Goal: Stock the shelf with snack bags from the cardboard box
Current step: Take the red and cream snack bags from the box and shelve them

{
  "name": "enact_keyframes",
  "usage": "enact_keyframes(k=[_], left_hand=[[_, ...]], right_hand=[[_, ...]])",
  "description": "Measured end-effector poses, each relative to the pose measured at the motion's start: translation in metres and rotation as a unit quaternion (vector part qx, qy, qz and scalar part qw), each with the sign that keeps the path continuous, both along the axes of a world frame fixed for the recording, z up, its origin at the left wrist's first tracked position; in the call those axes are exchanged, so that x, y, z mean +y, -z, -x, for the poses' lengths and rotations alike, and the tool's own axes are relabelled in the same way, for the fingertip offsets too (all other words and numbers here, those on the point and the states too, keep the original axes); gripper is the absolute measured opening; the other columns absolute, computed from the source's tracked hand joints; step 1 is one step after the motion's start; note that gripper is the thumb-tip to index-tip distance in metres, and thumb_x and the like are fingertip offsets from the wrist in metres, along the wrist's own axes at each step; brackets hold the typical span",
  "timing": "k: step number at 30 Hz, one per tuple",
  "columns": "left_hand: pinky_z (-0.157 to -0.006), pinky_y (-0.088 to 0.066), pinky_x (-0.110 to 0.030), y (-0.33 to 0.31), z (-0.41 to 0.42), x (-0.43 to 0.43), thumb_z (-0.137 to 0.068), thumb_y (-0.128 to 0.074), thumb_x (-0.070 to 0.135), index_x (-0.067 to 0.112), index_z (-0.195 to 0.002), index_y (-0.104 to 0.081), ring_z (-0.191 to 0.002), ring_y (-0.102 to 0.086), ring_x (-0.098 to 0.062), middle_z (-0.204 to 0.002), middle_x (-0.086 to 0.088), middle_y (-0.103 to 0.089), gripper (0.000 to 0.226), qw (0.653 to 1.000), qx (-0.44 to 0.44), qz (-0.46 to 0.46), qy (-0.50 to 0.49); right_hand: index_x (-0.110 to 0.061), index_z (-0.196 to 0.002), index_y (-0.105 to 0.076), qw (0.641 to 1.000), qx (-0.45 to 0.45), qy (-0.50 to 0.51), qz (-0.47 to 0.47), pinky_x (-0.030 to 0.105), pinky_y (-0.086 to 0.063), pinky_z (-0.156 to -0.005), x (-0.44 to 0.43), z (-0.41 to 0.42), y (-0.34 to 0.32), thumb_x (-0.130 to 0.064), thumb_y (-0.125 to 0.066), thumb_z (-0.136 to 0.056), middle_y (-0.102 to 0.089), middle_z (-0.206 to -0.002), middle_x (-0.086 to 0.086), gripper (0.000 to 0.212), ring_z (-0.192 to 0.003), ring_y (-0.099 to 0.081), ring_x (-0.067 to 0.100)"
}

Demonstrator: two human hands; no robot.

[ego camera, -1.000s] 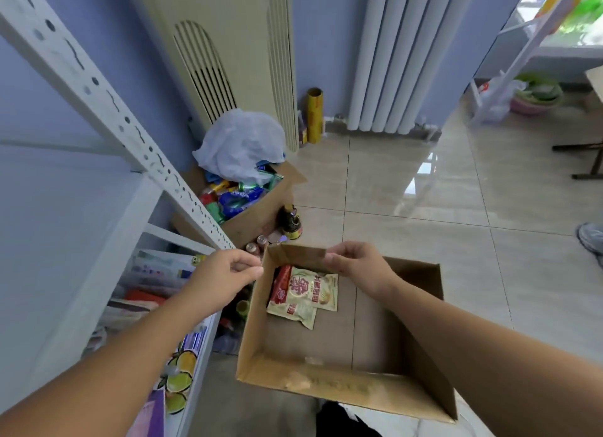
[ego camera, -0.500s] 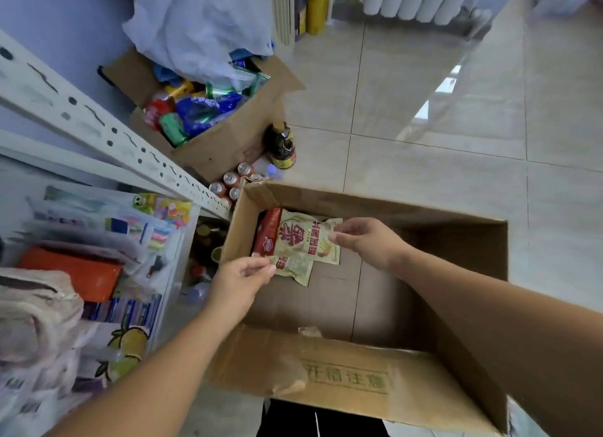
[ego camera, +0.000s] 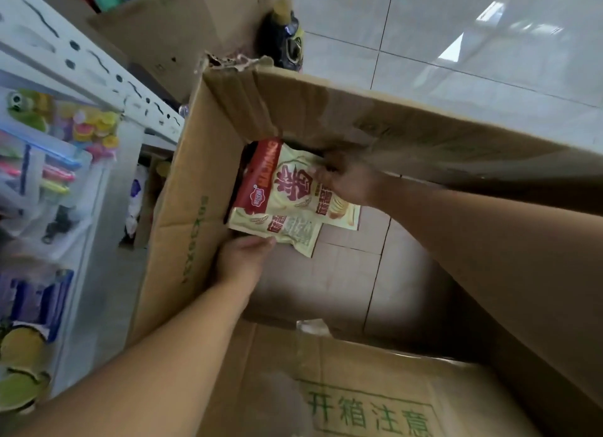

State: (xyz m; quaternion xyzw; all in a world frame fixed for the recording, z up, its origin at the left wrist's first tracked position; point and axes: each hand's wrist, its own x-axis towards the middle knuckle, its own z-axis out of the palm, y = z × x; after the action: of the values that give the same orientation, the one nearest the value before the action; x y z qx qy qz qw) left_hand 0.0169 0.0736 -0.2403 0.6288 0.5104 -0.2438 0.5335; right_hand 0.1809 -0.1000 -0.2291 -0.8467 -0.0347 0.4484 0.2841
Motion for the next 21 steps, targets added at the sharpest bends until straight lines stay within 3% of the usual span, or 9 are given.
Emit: enact_keyframes(k=[1, 3, 5, 7, 9, 11, 16, 18, 21], left_hand=[[-0.076, -0.046, -0.026, 0.007, -0.003, -0.002, -0.085, -0.077, 0.03, 0.014, -0.105, -0.074, -0.087, -0.064, -0.019, -0.095, -0.003, -0.073, 0.026, 1.0, 0.006, -0.008, -0.016], [-0.07, -0.044, -0.025, 0.018, -0.01, -0.005, -0.086, -0.075, 0.038, 0.019, -0.097, -0.073, -0.08, -0.062, -0.015, -0.088, 0.003, -0.071, 0.022, 0.998, 0.022, -0.02, -0.052], [-0.079, -0.05, -0.03, 0.028, -0.015, -0.006, -0.084, -0.077, 0.038, 0.019, -0.092, -0.072, -0.087, -0.066, -0.019, -0.09, 0.001, -0.072, 0.022, 0.994, 0.035, -0.027, -0.103], [-0.092, -0.053, -0.038, 0.036, -0.017, -0.005, -0.089, -0.072, 0.024, 0.013, -0.103, -0.071, -0.097, -0.068, -0.026, -0.1, -0.008, -0.073, 0.018, 0.989, 0.035, -0.013, -0.14], [-0.089, -0.053, -0.035, 0.042, -0.015, -0.004, -0.095, -0.058, 0.006, -0.003, -0.123, -0.061, -0.087, -0.066, -0.021, -0.094, -0.008, -0.068, 0.03, 0.985, 0.025, 0.038, -0.169], [-0.082, -0.052, -0.032, 0.042, -0.014, -0.005, -0.096, -0.051, -0.002, -0.008, -0.126, -0.056, -0.075, -0.06, -0.015, -0.088, -0.007, -0.063, 0.032, 0.984, 0.026, 0.044, -0.171], [-0.09, -0.058, -0.039, 0.03, -0.007, -0.013, -0.096, -0.06, 0.006, 0.013, -0.088, -0.069, -0.097, -0.071, -0.024, -0.104, -0.011, -0.073, 0.014, 0.991, 0.001, 0.02, -0.133], [-0.091, -0.059, -0.043, 0.021, -0.004, -0.016, -0.092, -0.066, 0.006, 0.013, -0.082, -0.07, -0.096, -0.072, -0.027, -0.097, -0.012, -0.075, 0.013, 0.995, -0.014, 0.023, -0.099], [-0.089, -0.059, -0.045, 0.003, 0.001, -0.017, -0.087, -0.071, 0.012, 0.013, -0.082, -0.073, -0.089, -0.073, -0.023, -0.09, -0.006, -0.076, 0.005, 0.999, -0.029, 0.01, -0.03]], right_hand=[[-0.023, -0.145, -0.049, 1.0, -0.012, -0.025, 0.011, 0.034, -0.044, -0.107, 0.003, -0.004, 0.009, -0.087, -0.036, -0.081, -0.055, -0.146, 0.004, 0.092, -0.129, -0.055, 0.024], [-0.021, -0.149, -0.045, 0.998, -0.024, -0.042, 0.028, 0.029, -0.039, -0.106, 0.007, -0.007, 0.025, -0.071, -0.039, -0.094, -0.05, -0.151, 0.006, 0.076, -0.134, -0.051, 0.026], [-0.021, -0.151, -0.043, 0.999, -0.023, -0.029, 0.024, 0.033, -0.041, -0.109, 0.011, -0.006, 0.035, -0.063, -0.041, -0.099, -0.048, -0.152, 0.008, 0.067, -0.134, -0.05, 0.028], [-0.024, -0.149, -0.047, 0.999, -0.026, -0.032, 0.015, 0.036, -0.043, -0.109, 0.014, 0.0, 0.045, -0.061, -0.039, -0.1, -0.049, -0.15, 0.012, 0.062, -0.132, -0.052, 0.03], [-0.023, -0.142, -0.055, 1.0, -0.021, -0.02, 0.01, 0.029, -0.046, -0.099, 0.013, 0.006, 0.051, -0.057, -0.04, -0.102, -0.056, -0.142, 0.013, 0.055, -0.123, -0.058, 0.029], [-0.02, -0.141, -0.057, 1.0, 0.003, -0.008, 0.012, 0.025, -0.044, -0.093, 0.009, 0.014, 0.049, -0.05, -0.043, -0.103, -0.061, -0.138, 0.009, 0.05, -0.12, -0.061, 0.025], [-0.023, -0.121, -0.071, 0.991, 0.105, 0.079, -0.013, 0.034, -0.056, -0.092, -0.018, 0.036, 0.04, -0.042, -0.061, -0.098, -0.075, -0.107, 0.001, 0.031, -0.097, -0.072, 0.019], [-0.022, -0.107, -0.075, 0.987, 0.116, 0.108, -0.022, 0.036, -0.054, -0.097, -0.032, 0.047, 0.037, -0.034, -0.066, -0.096, -0.075, -0.107, -0.001, 0.019, -0.1, -0.071, 0.019], [-0.014, -0.099, -0.075, 0.981, 0.13, 0.139, -0.037, 0.027, -0.051, -0.092, -0.05, 0.067, 0.019, -0.024, -0.065, -0.097, -0.075, -0.102, -0.001, 0.014, -0.098, -0.068, 0.014]])
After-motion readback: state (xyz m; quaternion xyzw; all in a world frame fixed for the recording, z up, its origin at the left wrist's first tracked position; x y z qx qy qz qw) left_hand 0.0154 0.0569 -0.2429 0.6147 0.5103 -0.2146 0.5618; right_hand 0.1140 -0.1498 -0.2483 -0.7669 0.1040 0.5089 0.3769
